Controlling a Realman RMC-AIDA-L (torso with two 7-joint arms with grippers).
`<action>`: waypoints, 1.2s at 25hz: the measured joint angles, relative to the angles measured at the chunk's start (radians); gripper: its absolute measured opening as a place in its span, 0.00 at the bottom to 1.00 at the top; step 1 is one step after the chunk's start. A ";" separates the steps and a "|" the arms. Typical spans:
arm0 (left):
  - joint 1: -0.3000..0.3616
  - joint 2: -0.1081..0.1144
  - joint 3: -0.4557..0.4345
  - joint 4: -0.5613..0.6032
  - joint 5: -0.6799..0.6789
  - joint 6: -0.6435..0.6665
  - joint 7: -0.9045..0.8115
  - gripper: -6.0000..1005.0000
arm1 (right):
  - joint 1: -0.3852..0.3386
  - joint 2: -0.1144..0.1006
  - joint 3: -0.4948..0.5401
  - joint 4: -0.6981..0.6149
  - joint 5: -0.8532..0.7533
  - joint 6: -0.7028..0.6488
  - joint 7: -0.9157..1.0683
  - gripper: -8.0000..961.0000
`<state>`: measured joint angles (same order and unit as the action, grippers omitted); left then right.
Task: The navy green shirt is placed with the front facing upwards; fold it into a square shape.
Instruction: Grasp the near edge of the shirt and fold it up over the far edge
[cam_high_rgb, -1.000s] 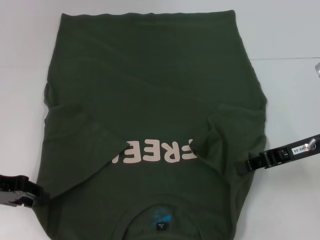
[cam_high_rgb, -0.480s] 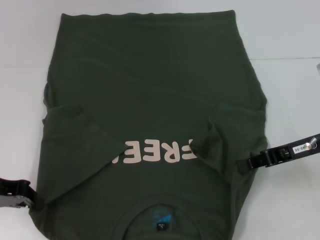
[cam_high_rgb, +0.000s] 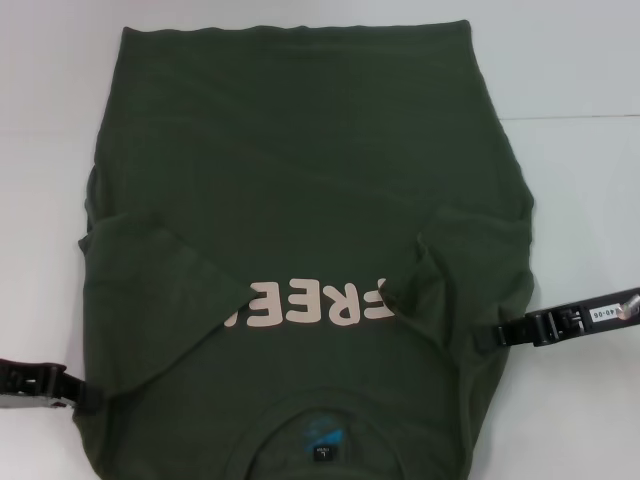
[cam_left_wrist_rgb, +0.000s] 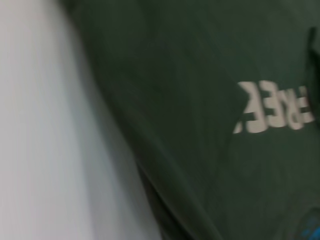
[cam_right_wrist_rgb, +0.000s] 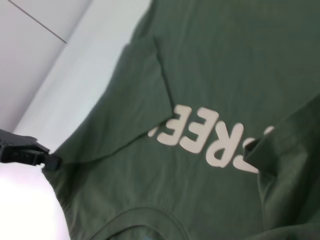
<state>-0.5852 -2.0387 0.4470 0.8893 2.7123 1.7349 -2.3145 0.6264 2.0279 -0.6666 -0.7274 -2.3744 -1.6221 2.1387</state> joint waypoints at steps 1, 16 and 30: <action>0.005 0.002 -0.024 -0.016 -0.014 0.001 0.044 0.01 | -0.008 0.000 0.012 0.010 0.008 0.002 -0.031 0.06; 0.062 0.005 -0.202 -0.150 -0.025 -0.053 0.462 0.01 | -0.164 -0.012 0.113 0.115 0.158 -0.029 -0.498 0.06; 0.095 0.018 -0.336 -0.183 -0.042 0.007 0.740 0.01 | -0.259 -0.012 0.256 0.214 0.164 -0.047 -0.914 0.06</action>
<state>-0.4903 -2.0202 0.1112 0.7062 2.6706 1.7416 -1.5740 0.3671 2.0157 -0.4110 -0.5134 -2.2106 -1.6687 1.2245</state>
